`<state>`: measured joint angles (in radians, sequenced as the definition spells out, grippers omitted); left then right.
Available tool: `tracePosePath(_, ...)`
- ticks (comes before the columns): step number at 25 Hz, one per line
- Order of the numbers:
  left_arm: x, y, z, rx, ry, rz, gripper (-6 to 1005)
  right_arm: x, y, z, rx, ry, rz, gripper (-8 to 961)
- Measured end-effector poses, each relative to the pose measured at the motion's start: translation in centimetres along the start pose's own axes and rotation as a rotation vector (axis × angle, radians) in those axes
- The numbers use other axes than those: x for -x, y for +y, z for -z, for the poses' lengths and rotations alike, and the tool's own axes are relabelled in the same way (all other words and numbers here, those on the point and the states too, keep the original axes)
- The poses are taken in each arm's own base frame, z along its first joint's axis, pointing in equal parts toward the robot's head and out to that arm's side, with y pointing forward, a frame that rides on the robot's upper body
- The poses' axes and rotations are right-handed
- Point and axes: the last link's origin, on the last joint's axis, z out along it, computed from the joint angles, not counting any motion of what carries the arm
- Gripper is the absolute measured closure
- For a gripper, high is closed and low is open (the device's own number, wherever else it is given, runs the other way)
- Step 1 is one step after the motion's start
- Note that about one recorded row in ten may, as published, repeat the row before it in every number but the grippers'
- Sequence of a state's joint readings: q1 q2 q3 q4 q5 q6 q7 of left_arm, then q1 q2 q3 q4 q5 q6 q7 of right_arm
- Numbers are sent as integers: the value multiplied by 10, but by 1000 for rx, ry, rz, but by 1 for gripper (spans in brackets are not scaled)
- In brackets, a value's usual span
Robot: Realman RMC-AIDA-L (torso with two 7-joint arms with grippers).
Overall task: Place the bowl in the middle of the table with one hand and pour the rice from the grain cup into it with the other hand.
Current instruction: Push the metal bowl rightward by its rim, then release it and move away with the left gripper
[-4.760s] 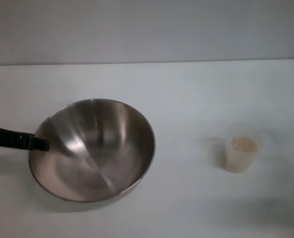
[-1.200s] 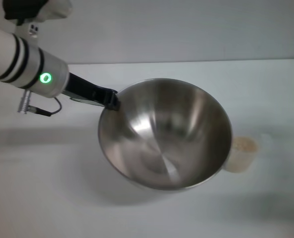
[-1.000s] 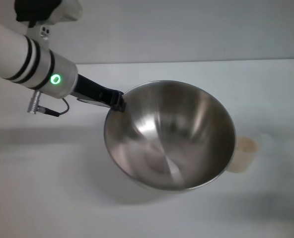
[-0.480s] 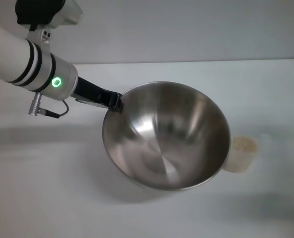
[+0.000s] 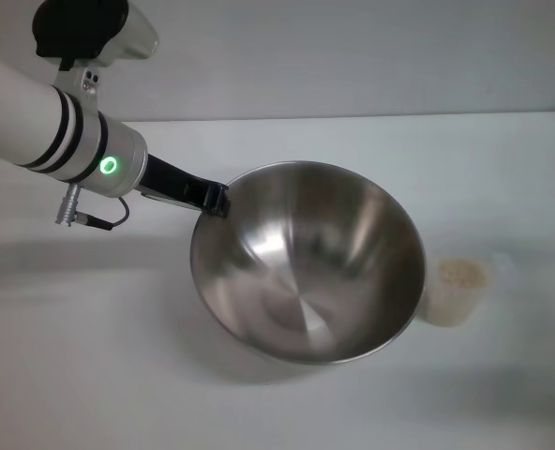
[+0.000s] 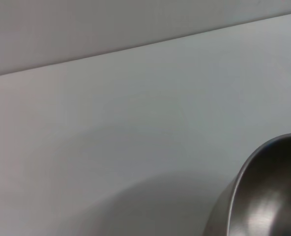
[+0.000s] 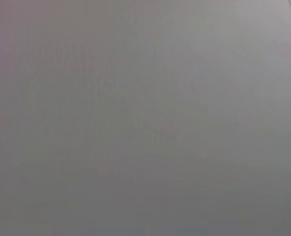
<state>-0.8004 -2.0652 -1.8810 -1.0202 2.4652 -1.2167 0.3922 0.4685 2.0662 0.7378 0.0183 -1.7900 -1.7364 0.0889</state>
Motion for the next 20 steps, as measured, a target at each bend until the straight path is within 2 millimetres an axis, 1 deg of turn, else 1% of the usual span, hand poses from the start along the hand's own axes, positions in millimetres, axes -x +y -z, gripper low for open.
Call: tracePosePath(20,4,-6,-7,-17,6,-12,958,1,0,1,0,-4,0,425)
